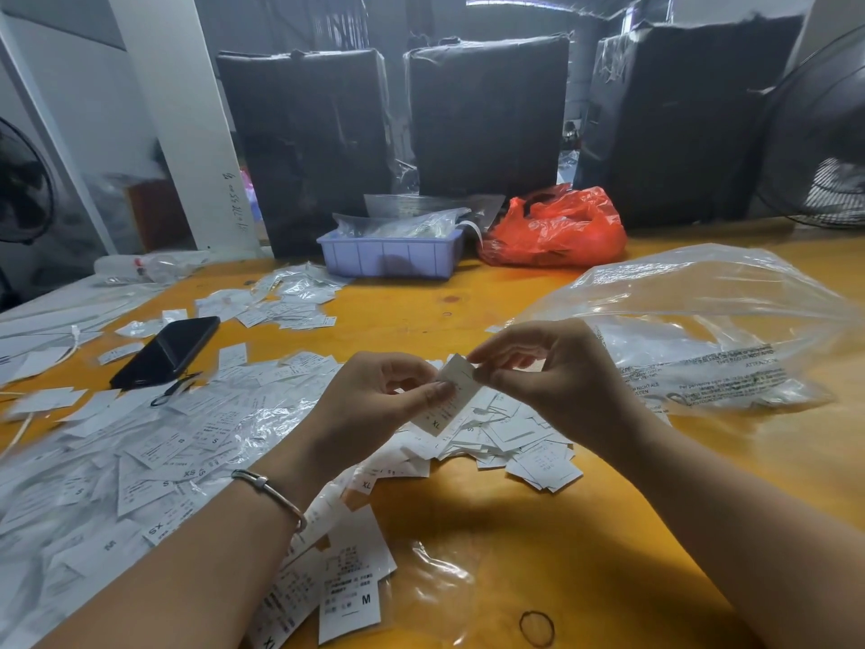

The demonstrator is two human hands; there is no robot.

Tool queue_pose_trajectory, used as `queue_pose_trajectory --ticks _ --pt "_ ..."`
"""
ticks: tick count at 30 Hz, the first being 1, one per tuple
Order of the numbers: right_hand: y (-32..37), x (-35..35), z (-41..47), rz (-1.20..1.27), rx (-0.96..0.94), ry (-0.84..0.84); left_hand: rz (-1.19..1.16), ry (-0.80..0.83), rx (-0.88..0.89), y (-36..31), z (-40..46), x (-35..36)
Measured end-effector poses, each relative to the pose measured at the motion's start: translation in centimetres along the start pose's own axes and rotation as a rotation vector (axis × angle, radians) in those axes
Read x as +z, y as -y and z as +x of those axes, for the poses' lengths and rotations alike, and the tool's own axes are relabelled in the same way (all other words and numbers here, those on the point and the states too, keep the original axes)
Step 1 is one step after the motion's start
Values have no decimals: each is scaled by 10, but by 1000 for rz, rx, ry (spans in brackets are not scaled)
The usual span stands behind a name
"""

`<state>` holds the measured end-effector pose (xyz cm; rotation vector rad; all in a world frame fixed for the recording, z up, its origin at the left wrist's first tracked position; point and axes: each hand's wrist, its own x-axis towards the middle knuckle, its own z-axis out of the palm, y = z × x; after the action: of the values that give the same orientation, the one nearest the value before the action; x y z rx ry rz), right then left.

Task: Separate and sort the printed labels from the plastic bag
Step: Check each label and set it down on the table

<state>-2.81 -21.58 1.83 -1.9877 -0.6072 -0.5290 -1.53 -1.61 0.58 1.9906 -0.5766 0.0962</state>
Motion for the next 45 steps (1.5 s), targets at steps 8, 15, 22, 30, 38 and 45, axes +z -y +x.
queue_pose_trajectory --ticks 8,15,22,30,38,45 --pt "0 6 -2 -7 37 109 -12 11 -7 -1 0 1" --pt "-14 -7 2 -281 154 152 70 -38 -43 5 4 -4" --pt "-51 -33 7 -849 378 -254 208 -330 -44 20 7 -20" --pt "-76 -53 5 -1098 698 -21 629 -330 -307 28 9 -32" --pt "-86 -56 7 -1090 703 -93 850 -234 -392 32 6 -30" --pt "-91 -58 7 -1082 691 -112 867 -259 -320 35 10 -25"
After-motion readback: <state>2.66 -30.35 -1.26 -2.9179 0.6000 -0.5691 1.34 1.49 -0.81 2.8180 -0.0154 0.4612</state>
